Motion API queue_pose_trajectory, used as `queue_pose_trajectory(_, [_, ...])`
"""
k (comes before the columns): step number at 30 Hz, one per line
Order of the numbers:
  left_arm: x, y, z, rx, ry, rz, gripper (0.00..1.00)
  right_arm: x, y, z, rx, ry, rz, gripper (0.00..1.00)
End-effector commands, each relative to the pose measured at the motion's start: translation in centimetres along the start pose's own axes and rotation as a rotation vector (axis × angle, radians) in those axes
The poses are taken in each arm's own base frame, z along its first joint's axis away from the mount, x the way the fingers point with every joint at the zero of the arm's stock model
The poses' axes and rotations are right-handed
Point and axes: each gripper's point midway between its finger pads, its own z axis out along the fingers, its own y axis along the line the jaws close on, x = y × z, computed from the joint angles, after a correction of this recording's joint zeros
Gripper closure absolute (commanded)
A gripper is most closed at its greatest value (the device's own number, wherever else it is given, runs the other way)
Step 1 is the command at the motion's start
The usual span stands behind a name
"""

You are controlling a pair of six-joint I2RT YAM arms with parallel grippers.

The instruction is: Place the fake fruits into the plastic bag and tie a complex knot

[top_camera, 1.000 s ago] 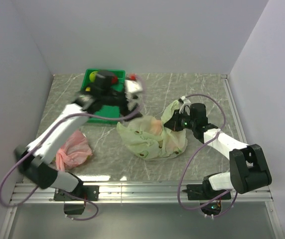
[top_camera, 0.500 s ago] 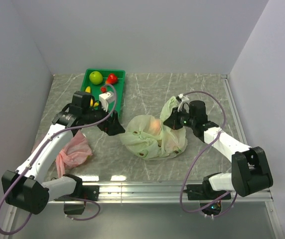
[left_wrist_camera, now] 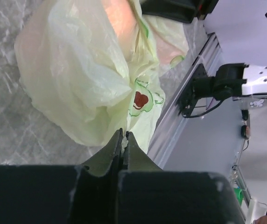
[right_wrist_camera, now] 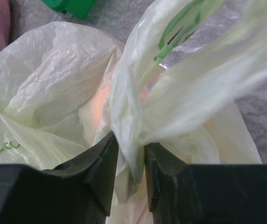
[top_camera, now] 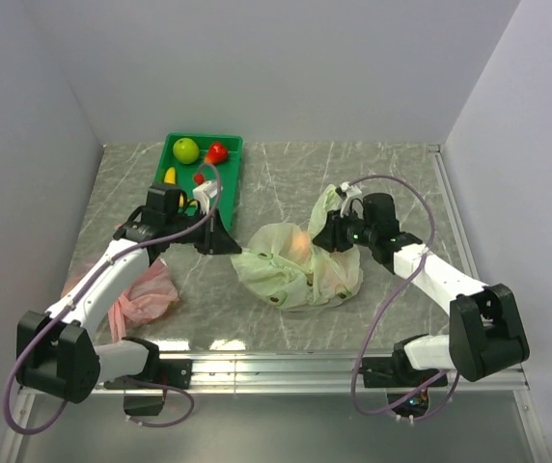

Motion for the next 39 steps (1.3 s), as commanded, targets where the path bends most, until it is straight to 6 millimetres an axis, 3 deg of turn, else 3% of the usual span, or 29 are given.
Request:
queue_pose_trajectory(1, [-4.4, -2.6, -0.4, 0.077, -0.084, 0.090, 0.99, -3.4, 1.5, -1.8, -0.005, -0.037, -0.102, 0.56])
queue_pose_trajectory(2, [-4.8, -2.7, -0.4, 0.080, -0.088, 0.101, 1.00, -3.7, 1.8, -2.3, -0.007, -0.031, -0.141, 0.52])
queue_pose_trajectory(3, [-5.5, -2.8, -0.3, 0.076, -0.093, 0.109, 0.99, -4.6, 2.2, -3.1, -0.009, -0.042, -0.163, 0.43])
queue_pose_trajectory(6, [-5.9, -2.6, -0.1, 0.078, -0.094, 0.110, 0.99, -4.9, 3.5, -5.4, -0.028, -0.048, -0.241, 0.31])
queue_pose_trajectory(11, [-6.0, -2.6, 0.2, 0.093, -0.100, 0.100, 1.00, -5.8, 5.2, -7.9, -0.046, -0.111, -0.366, 0.29])
queue_pose_trajectory(15, [-6.3, -3.0, 0.2, 0.111, -0.102, 0.106, 1.00, -5.6, 8.3, -6.9, -0.196, -0.105, -0.409, 0.32])
queue_pose_trajectory(18, [-6.6, -2.9, 0.3, 0.112, -0.098, 0.124, 1.00, -3.5, 9.1, -4.3, -0.263, -0.031, -0.427, 0.31])
queue_pose_trajectory(23, [-7.5, -2.9, 0.5, 0.118, -0.092, 0.143, 1.00, -2.9, 8.4, -1.3, -0.239, 0.011, -0.451, 0.30])
queue_pose_trajectory(30, [-7.4, -3.0, 0.3, 0.113, -0.100, 0.164, 1.00, -3.6, 5.5, -2.0, -0.098, -0.005, -0.469, 0.36])
queue_pose_trajectory(32, [-7.4, -3.1, 0.3, 0.113, -0.100, 0.167, 1.00, -4.6, 4.1, -3.1, -0.066, -0.024, -0.438, 0.36])
queue_pose_trajectory(33, [-7.5, -3.2, 0.1, 0.112, -0.103, 0.172, 1.00, -5.4, 4.7, -4.0, -0.093, -0.052, -0.442, 0.36])
queue_pose_trajectory(35, [-7.4, -3.3, 0.0, 0.111, -0.106, 0.182, 1.00, -6.7, 4.0, -5.8, -0.080, -0.078, -0.438, 0.37])
queue_pose_trajectory(39, [-7.3, -3.3, 0.1, 0.117, -0.105, 0.187, 1.00, -7.8, 6.0, -9.3, -0.154, -0.105, -0.517, 0.42])
